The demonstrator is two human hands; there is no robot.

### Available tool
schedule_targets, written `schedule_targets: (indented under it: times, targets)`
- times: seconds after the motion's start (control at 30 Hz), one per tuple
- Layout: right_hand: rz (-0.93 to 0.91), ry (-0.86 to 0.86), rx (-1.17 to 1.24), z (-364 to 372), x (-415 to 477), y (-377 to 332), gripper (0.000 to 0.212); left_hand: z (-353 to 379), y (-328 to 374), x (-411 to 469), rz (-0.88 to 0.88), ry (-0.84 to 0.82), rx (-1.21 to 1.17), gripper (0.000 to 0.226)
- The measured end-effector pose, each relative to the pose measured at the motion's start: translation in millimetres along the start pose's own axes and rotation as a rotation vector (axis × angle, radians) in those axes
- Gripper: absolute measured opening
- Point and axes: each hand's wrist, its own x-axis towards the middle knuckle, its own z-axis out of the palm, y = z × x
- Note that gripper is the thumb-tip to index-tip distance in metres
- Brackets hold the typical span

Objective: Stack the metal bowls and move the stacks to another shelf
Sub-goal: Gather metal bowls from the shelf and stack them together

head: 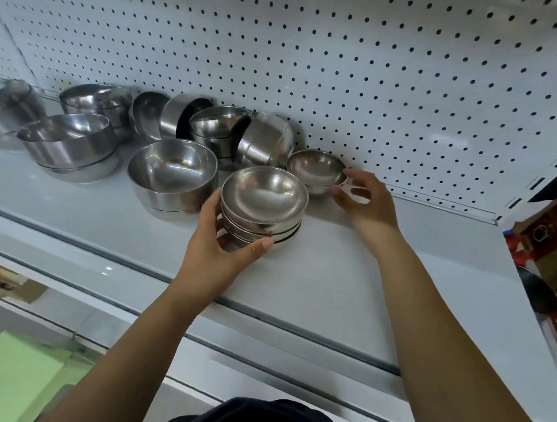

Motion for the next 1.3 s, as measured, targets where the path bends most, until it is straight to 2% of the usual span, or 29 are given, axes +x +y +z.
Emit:
schedule_targets:
  times: [0.27, 0.37, 0.47, 0.67, 0.83, 1.0, 1.3]
  targets:
    - [0.008, -0.063, -0.033, -0.7, 10.0, 14.8, 0.044, 12.7, 5.3, -1.6, 0.043, 0.040, -0.021, 0.096]
    - [0.003, -0.062, -0.033, 2.4, 7.7, 17.7, 0.036, 11.6, 3.8, -1.8, 0.052, 0.042, -0.023, 0.095]
    - [-0.004, -0.004, 0.014, 3.2, 6.0, 20.0, 0.024, 9.6, 2.0, -0.6, 0.059, 0.042, -0.002, 0.092]
    - [0.008, 0.129, 0.085, -3.7, -3.8, 16.5, 0.031, 5.3, -0.8, 0.1, 0.079, 0.022, 0.022, 0.090]
    - [-0.008, 0.259, 0.153, -9.5, -18.1, 3.3, 0.020, 2.7, -1.4, 0.2, 0.085, 0.010, 0.012, 0.085]
    - [-0.074, 0.339, 0.309, -7.7, -33.8, -17.8, 0.019, 2.0, 0.1, -0.9, 0.083, -0.008, 0.007, 0.084]
    - [-0.230, 0.097, 0.402, 7.6, -50.1, -53.9, 0.026, 1.4, 1.2, -1.4, 0.043, -0.009, -0.001, 0.086]
